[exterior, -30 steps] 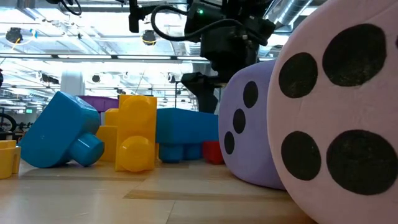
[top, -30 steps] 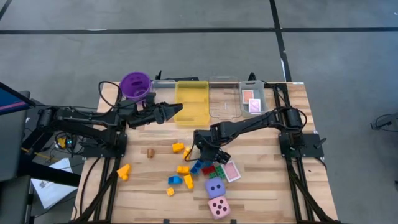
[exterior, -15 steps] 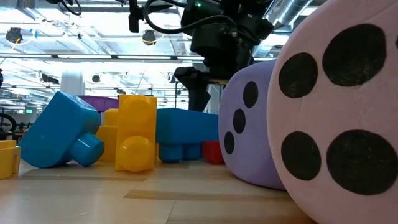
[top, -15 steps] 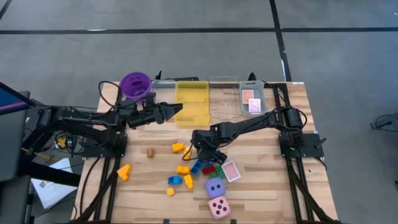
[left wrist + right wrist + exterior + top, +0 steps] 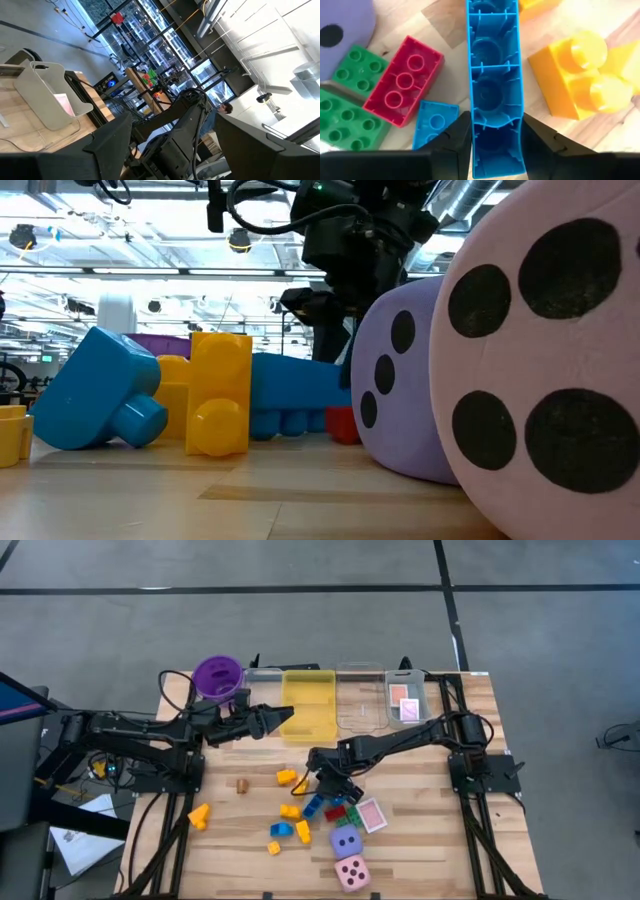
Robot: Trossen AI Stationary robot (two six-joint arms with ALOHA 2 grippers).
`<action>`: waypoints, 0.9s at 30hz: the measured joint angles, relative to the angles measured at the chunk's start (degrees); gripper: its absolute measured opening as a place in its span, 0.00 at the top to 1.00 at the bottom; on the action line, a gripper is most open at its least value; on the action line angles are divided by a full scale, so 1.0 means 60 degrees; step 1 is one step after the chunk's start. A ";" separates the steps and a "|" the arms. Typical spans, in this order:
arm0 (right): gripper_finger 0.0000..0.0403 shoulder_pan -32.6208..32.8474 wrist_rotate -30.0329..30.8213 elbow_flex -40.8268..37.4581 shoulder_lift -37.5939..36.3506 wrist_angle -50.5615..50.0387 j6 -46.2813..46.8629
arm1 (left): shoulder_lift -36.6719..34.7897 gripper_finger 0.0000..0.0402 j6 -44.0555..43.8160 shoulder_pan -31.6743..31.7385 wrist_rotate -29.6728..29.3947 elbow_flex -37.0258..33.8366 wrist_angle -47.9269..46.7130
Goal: Pick & Place Toys
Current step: Put the big blue game piece into the white bin
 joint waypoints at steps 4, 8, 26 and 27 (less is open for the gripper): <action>0.69 -0.0004 0.0649 0.0027 -0.0044 -0.0044 0.1129 | 0.0000 0.31 -0.0002 0.0001 0.0000 0.0000 0.0000; 0.69 -0.0136 0.1039 0.0368 -0.0277 -0.0817 0.2308 | 0.0000 0.31 -0.0004 0.0002 0.0000 0.0000 0.0002; 0.70 -0.0579 0.1221 0.0634 -0.5385 -0.1166 0.7416 | -0.0166 0.31 0.2821 0.0519 -0.0171 -0.0004 0.2337; 0.70 -0.0570 0.1345 0.0634 -0.5610 -0.1173 0.7651 | -0.0245 0.31 0.3534 0.0519 -0.0178 -0.0007 0.2382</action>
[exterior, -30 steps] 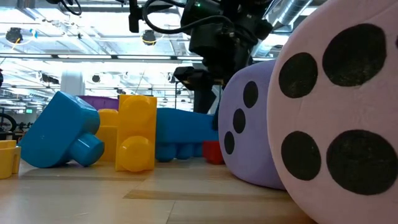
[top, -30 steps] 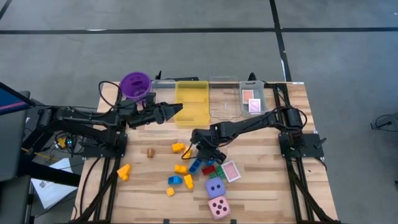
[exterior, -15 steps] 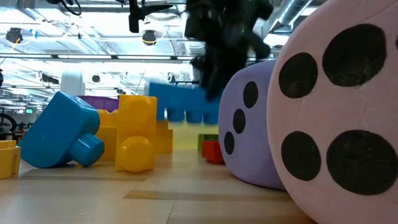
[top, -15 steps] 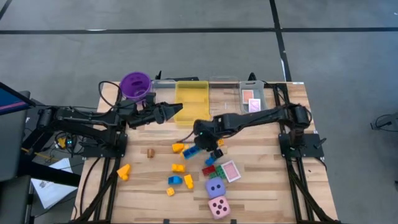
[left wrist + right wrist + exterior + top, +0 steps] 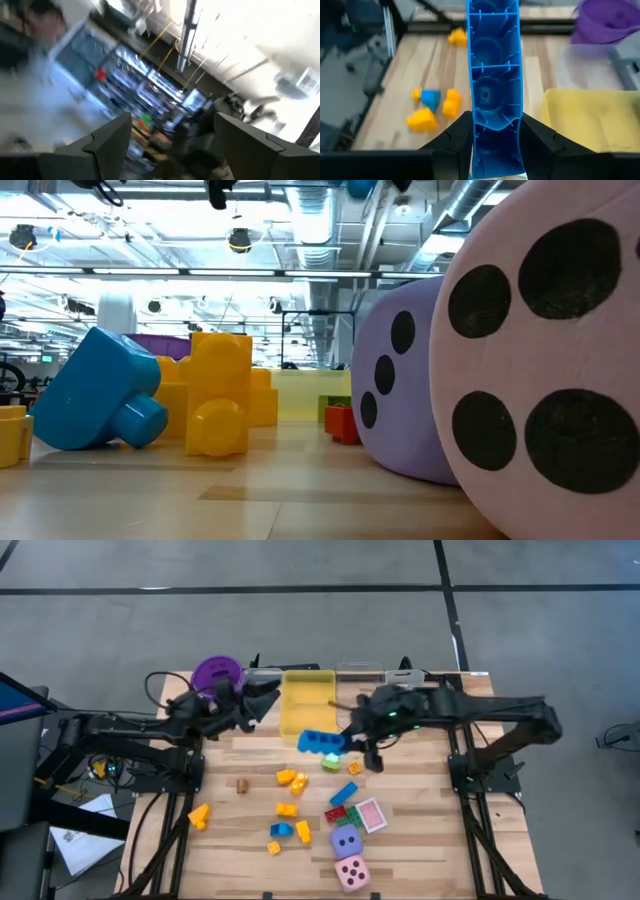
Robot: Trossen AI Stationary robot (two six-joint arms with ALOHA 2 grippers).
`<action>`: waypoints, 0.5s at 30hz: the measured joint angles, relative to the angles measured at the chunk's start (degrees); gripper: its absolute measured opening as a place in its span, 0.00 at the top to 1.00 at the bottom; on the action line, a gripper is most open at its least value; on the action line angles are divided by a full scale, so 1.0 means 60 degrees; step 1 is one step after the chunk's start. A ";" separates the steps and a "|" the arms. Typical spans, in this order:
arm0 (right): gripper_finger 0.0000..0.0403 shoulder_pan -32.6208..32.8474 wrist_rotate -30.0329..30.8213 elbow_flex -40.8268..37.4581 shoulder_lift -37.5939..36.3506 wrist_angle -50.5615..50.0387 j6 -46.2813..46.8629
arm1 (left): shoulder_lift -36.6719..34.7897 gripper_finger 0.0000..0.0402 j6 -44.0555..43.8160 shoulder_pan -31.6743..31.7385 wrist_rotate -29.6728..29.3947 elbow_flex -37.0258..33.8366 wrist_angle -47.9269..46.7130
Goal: Pick & Place Toys
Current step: Put the big blue game piece into the white bin
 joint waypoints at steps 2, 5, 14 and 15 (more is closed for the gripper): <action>0.70 0.0000 0.0260 0.0004 -0.0374 0.0008 0.0546 | -0.0138 0.31 0.1366 -0.0004 0.0007 0.0025 0.0067; 0.70 0.0000 0.0711 0.0004 -0.0695 0.0045 0.1363 | -0.0382 0.31 0.2593 -0.0004 0.0011 0.0135 -0.0221; 0.69 -0.0068 0.1429 0.0000 0.0233 0.2601 0.2699 | -0.0739 0.31 0.3005 -0.0013 0.0787 0.0167 -0.1849; 0.69 -0.0075 0.1421 0.0004 0.0422 0.2983 0.2844 | -0.0738 0.31 0.3004 -0.0015 0.0966 0.0163 -0.2049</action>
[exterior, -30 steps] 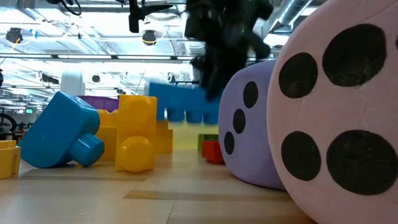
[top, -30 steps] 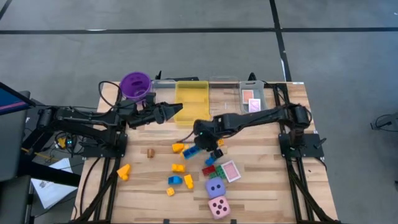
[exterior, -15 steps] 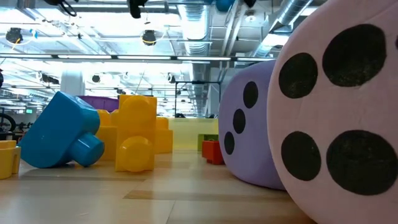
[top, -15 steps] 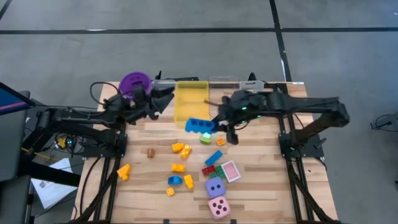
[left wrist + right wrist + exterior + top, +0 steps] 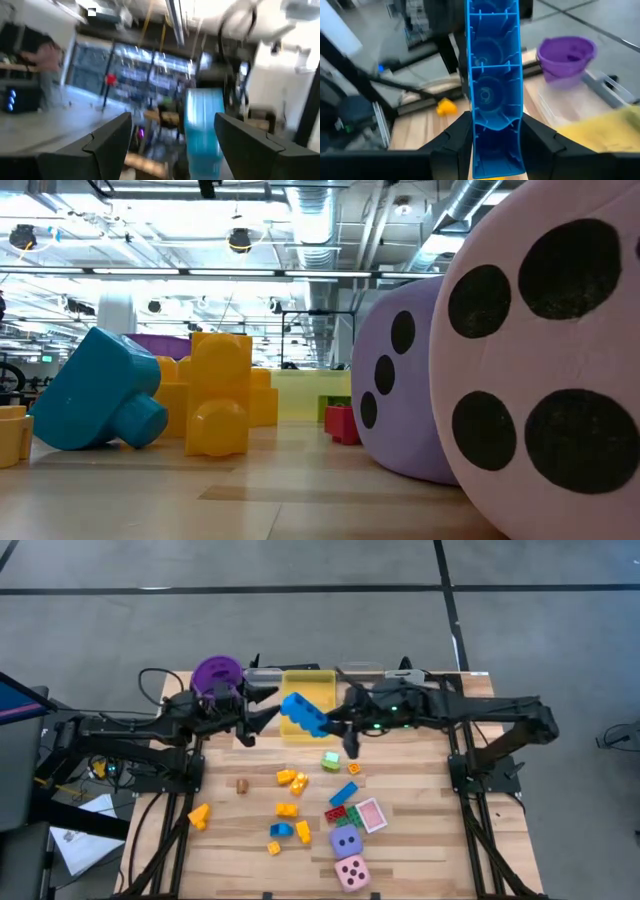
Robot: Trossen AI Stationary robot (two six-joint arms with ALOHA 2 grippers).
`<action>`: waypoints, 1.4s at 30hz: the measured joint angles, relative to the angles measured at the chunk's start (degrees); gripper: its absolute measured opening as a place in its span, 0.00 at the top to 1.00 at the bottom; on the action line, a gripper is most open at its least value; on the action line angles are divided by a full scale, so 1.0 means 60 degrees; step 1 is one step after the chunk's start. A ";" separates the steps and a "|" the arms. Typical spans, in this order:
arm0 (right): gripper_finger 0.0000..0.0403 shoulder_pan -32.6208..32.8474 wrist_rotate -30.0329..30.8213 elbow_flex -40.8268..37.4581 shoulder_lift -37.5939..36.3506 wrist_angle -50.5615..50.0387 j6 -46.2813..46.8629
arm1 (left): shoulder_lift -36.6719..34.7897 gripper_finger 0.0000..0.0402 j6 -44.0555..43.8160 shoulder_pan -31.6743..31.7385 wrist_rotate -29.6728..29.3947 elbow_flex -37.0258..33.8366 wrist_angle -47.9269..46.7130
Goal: Pick & Place Toys
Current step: Put the big blue game piece into the white bin
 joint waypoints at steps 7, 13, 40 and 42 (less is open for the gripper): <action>0.69 -0.0080 -0.0018 0.0705 0.0903 0.0229 0.0299 | 0.0073 0.31 -0.0030 -0.0016 0.0861 -0.0018 -0.0419; 0.69 -0.0236 -0.0217 0.1107 0.1130 0.0384 -0.0038 | 0.0044 0.31 -0.0372 0.0000 0.0769 -0.0003 -0.0343; 0.66 -0.0399 -0.1227 0.1103 0.1487 0.1864 -0.0119 | 0.1355 0.40 -0.0783 -0.0007 0.0252 0.0001 0.1873; 0.64 -0.0444 -0.1229 0.1103 0.1487 0.1846 -0.0117 | 0.1355 0.47 -0.0783 -0.0007 0.0205 0.0001 0.1868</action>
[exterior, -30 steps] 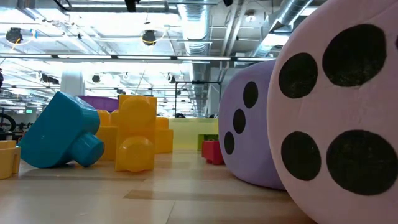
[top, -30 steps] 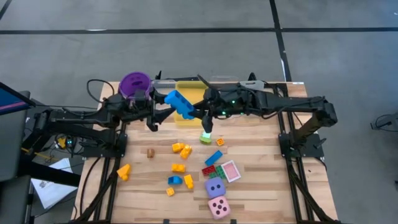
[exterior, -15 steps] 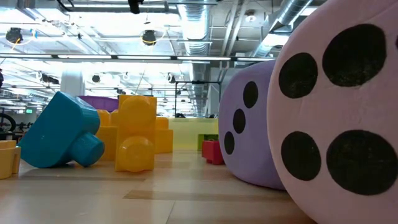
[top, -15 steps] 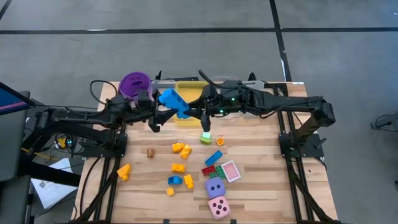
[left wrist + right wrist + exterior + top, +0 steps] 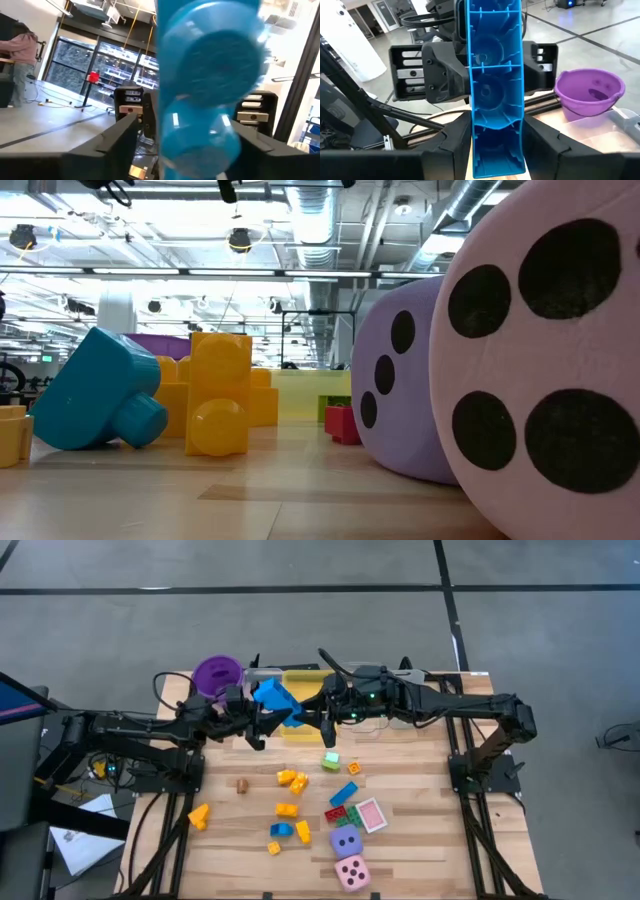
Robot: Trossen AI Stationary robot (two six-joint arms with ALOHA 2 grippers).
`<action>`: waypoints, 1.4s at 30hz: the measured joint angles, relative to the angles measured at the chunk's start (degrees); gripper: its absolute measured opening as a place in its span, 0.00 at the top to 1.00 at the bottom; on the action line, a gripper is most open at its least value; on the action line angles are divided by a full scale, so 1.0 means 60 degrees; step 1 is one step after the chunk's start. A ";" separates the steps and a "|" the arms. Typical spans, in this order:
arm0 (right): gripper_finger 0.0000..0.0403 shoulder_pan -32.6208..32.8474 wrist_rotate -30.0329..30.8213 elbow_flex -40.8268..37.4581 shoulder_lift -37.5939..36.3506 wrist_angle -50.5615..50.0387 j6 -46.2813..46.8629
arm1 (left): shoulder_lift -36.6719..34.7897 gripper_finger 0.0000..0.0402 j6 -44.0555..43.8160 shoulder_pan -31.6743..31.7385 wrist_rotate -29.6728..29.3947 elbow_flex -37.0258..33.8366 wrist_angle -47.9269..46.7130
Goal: Pick & Place Toys
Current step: Put the big blue game piece into the white bin, then put the big yellow game piece into the white bin
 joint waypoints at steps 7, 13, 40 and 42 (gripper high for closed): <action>0.59 -0.0009 0.0024 -0.0001 0.0000 0.0005 -0.0008 | -0.0007 0.70 -0.0011 -0.0004 0.0020 0.0011 0.0002; 0.59 -0.0072 0.0039 -0.0018 -0.0104 -0.0053 -0.0013 | -0.0010 0.69 0.0559 0.0176 -0.0062 0.0011 -0.0051; 0.58 -0.0384 0.2035 0.0002 -0.1628 -0.1741 -0.0009 | -0.0871 0.47 0.1100 0.2844 -0.4344 -0.0007 -0.6044; 0.58 -0.0395 0.2043 0.0001 -0.1628 -0.1877 -0.0009 | -0.0871 0.44 0.1029 0.2930 -0.4344 -0.0007 -0.6128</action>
